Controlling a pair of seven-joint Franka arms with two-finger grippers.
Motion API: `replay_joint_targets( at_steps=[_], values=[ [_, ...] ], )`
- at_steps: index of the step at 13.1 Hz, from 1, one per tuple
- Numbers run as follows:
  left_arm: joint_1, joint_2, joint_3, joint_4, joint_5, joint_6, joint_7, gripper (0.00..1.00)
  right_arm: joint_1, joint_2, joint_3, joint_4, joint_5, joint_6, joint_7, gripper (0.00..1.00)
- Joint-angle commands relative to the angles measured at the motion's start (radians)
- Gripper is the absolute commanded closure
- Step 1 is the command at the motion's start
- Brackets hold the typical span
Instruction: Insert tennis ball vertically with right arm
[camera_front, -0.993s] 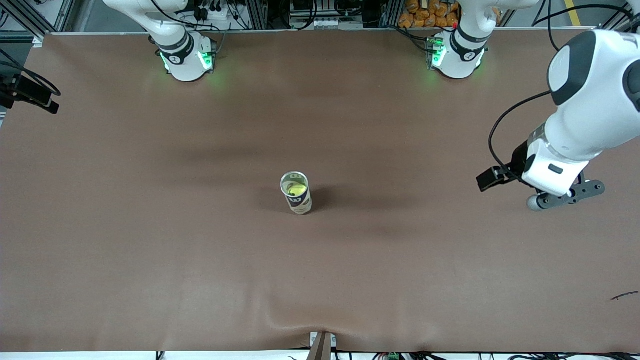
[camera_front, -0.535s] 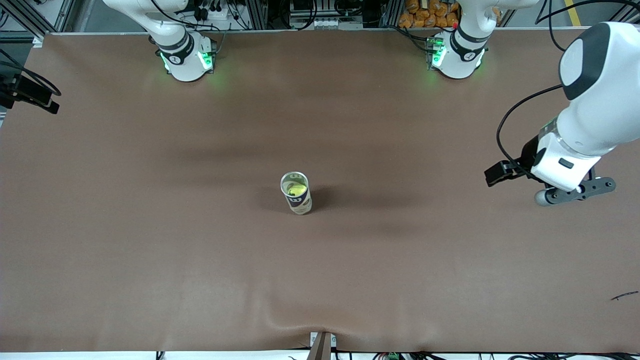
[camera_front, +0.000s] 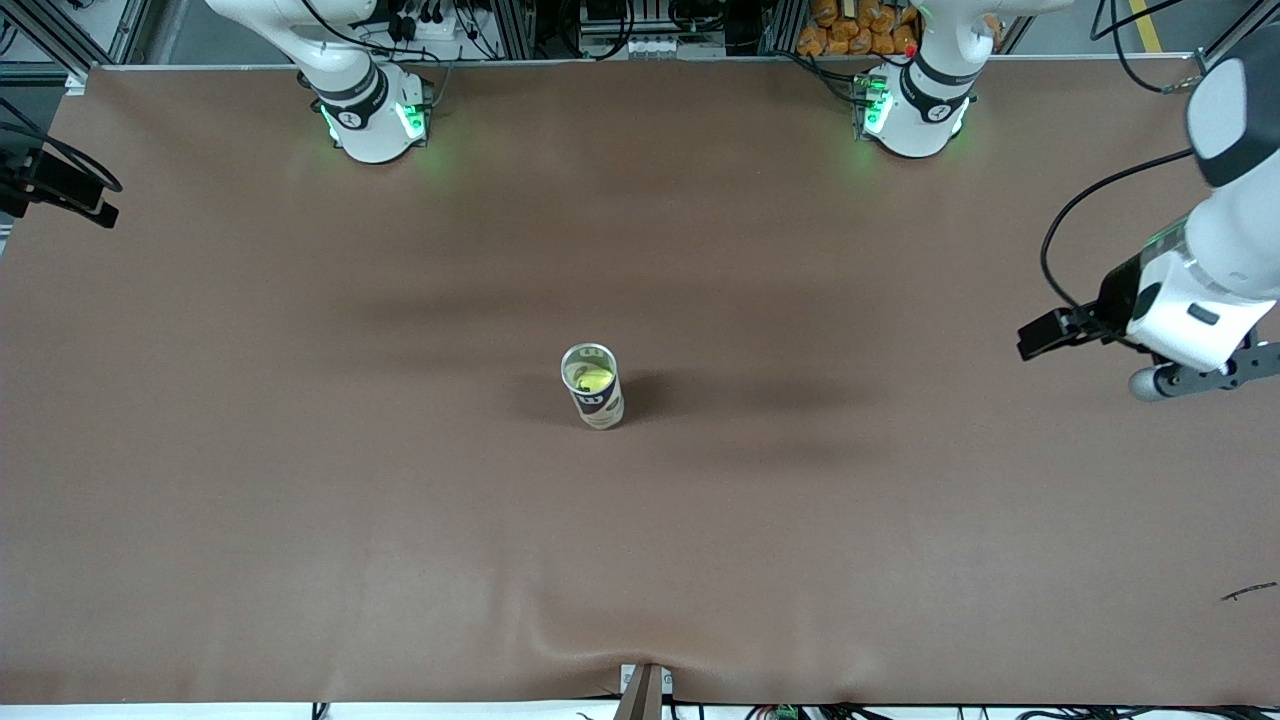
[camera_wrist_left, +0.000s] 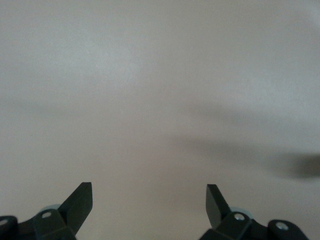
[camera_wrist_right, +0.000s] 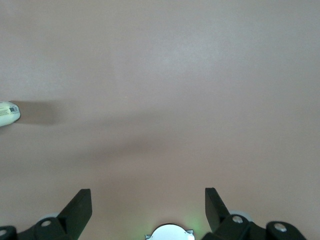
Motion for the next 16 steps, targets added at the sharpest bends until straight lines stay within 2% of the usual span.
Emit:
replay_joint_targets(
  at_steps=[1,4,5,7,11,14,16],
  values=[
    [0.039,-0.099,-0.042,-0.046,0.008,-0.088,0.008,0.00,-0.005,0.009,0.003,0.023,-0.006,-0.007,0.011,0.00],
    [0.037,-0.216,-0.041,-0.164,0.008,-0.082,0.007,0.00,0.000,0.012,0.005,0.030,-0.002,0.007,0.011,0.00],
    [0.023,-0.211,-0.029,-0.164,0.016,-0.067,0.011,0.00,0.003,0.012,0.006,0.030,-0.002,0.011,0.011,0.00],
    [-0.033,-0.201,0.042,-0.158,0.021,-0.045,0.018,0.00,0.006,0.015,0.006,0.030,-0.002,0.015,0.011,0.00],
    [-0.036,-0.227,0.048,-0.166,0.019,-0.094,0.027,0.00,0.020,0.021,0.005,0.026,0.008,0.010,0.000,0.00],
    [-0.035,-0.217,0.054,-0.153,0.022,-0.077,0.041,0.00,0.023,0.024,0.005,0.020,0.003,0.064,-0.001,0.00],
    [-0.035,-0.210,0.083,-0.144,0.028,-0.074,0.082,0.00,0.023,0.031,0.005,0.017,-0.003,0.056,0.000,0.00]
  ],
)
